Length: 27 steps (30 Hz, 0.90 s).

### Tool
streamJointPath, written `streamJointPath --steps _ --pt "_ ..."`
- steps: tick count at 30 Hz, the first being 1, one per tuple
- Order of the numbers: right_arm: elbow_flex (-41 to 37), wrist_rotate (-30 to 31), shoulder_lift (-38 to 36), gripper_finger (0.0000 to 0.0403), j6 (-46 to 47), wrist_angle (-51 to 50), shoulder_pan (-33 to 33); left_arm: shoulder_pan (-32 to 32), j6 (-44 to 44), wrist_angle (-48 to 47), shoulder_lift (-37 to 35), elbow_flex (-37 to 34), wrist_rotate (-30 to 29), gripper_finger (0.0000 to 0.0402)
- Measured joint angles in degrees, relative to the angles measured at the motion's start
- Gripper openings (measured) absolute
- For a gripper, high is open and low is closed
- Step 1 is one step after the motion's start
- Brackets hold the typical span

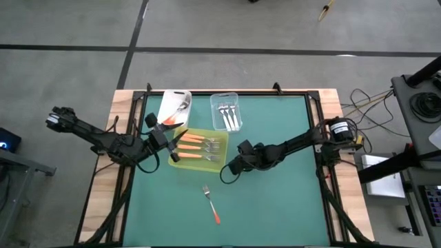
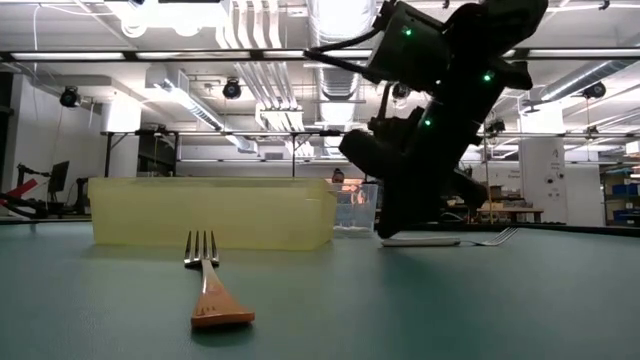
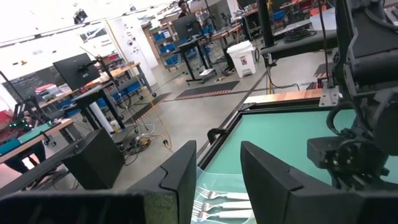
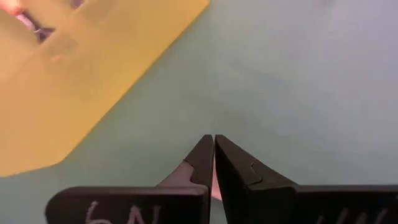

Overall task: Sort silverware by color (type)
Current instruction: Put the white fork into the transparent bin

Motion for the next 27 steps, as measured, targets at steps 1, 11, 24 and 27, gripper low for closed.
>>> streamJointPath --steps 1,11,24,27 --pt "0.02 -0.76 0.21 0.0008 -0.26 0.49 0.03 0.0 0.0 -0.01 0.0 0.0 0.0 0.0107" --pt "0.1 -10.65 0.08 0.0009 -1.43 0.15 2.49 0.0 -0.02 -0.03 0.0 0.0 0.02 0.0107" --pt "0.31 -27.1 -2.02 0.0008 7.71 -15.18 8.76 0.0 -0.02 -0.25 0.0 0.0 0.02 0.0107" --pt "0.29 -33.02 -2.42 0.0008 12.01 -20.05 10.46 -0.01 -0.02 -0.27 -0.01 0.0 0.01 0.0107"
